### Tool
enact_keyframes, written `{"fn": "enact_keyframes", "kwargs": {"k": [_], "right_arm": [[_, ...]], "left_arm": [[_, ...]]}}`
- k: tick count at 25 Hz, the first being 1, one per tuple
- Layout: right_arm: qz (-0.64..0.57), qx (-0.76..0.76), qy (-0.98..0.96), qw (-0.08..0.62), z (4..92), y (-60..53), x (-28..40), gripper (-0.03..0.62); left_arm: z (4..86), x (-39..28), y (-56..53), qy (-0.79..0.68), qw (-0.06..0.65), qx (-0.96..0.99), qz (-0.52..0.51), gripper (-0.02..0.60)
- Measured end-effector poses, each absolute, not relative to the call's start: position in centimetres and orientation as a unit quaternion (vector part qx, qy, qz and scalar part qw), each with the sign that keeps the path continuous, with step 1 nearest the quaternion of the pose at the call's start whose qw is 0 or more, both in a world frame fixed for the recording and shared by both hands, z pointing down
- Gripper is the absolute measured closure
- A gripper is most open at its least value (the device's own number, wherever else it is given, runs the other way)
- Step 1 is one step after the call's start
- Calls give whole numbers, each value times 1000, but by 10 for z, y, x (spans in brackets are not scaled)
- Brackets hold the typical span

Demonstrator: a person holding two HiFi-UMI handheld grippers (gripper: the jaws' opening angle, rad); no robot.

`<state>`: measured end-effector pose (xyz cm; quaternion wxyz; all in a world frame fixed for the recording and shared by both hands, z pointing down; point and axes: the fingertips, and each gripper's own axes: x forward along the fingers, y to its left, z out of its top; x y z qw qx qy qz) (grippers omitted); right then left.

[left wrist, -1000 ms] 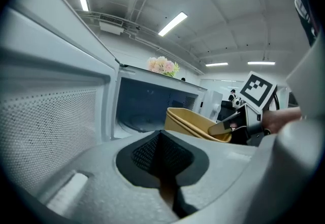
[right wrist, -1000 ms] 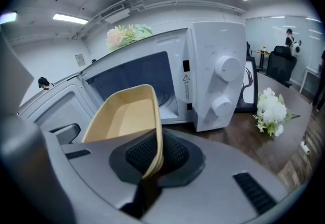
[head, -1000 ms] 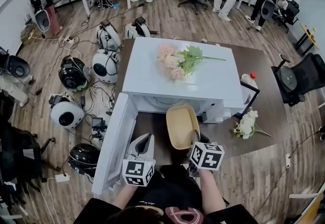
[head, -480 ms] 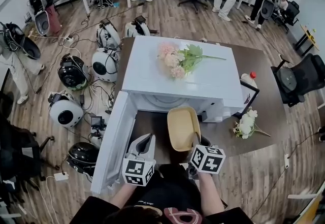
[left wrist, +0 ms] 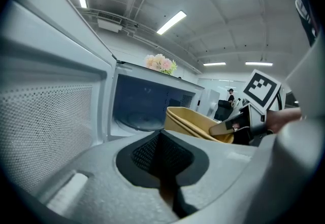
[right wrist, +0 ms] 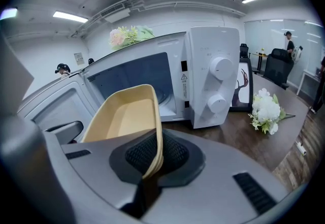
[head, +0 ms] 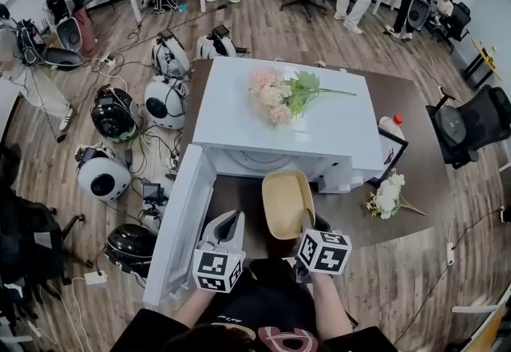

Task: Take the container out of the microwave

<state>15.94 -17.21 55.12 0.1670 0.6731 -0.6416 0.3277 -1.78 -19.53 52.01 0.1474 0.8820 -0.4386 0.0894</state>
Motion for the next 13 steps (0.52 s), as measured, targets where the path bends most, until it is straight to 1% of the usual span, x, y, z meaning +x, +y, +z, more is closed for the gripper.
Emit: {"fn": "enact_keyframes", "kwargs": {"k": [13], "right_arm": [[327,675,-639,171,552,-174,165,571]], "left_arm": [[518,-18,-198,-443,148,880,84,572]]}}
